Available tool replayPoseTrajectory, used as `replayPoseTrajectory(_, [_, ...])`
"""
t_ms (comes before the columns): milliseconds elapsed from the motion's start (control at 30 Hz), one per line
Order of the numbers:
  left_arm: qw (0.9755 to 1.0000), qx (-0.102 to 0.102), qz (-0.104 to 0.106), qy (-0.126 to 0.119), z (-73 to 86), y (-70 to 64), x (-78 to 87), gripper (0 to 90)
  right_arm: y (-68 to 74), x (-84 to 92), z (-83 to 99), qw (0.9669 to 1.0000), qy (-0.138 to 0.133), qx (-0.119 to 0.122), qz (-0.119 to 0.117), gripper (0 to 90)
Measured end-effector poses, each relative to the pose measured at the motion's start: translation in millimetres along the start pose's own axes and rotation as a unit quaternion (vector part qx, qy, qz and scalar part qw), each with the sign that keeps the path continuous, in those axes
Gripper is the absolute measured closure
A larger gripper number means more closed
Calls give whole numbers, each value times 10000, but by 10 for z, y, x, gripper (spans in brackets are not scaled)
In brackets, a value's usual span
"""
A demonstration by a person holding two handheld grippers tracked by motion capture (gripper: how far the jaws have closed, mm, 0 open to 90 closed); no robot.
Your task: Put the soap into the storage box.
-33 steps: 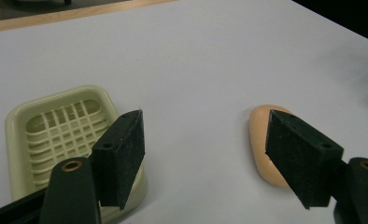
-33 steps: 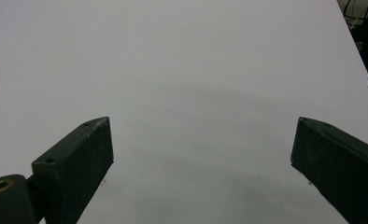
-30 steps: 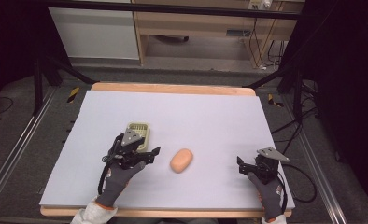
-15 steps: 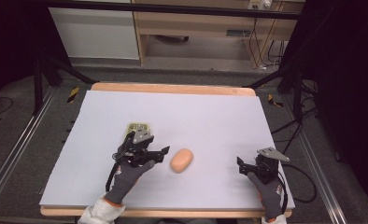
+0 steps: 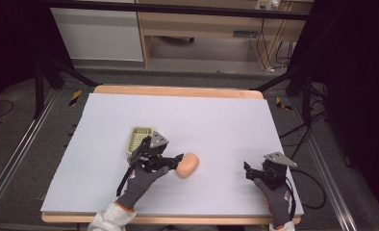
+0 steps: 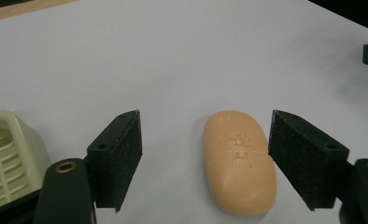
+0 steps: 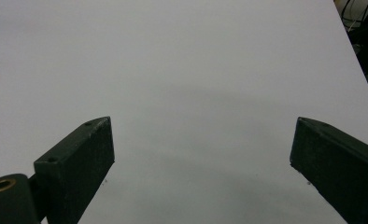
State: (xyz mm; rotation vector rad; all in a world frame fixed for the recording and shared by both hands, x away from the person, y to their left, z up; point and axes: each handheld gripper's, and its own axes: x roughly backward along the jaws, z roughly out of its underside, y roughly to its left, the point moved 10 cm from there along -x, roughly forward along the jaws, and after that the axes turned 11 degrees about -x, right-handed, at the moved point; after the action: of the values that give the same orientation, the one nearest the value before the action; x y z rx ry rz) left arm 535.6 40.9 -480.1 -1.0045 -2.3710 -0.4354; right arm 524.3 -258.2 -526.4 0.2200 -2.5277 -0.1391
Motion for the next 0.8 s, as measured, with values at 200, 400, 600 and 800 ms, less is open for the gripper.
replayPoseTrajectory(200, [9999, -88, 46, 86, 1, -62, -70, 248, -2, 6, -10, 10000, -46, 31, 42, 71])
replayPoseTrajectory(400, [9998, -132, 93, 145, -11, -98, -117, 247, -3, 6, -11, 10000, -48, 43, 61, 78])
replayPoseTrajectory(600, [9994, -222, 137, 245, 15, -153, -169, 242, 5, 6, -8, 10000, -32, 36, 46, 80])
replayPoseTrajectory(800, [9990, -241, 188, 331, 45, -202, -220, 240, 7, -3, 3, 10000, 0, 32, 24, 80])
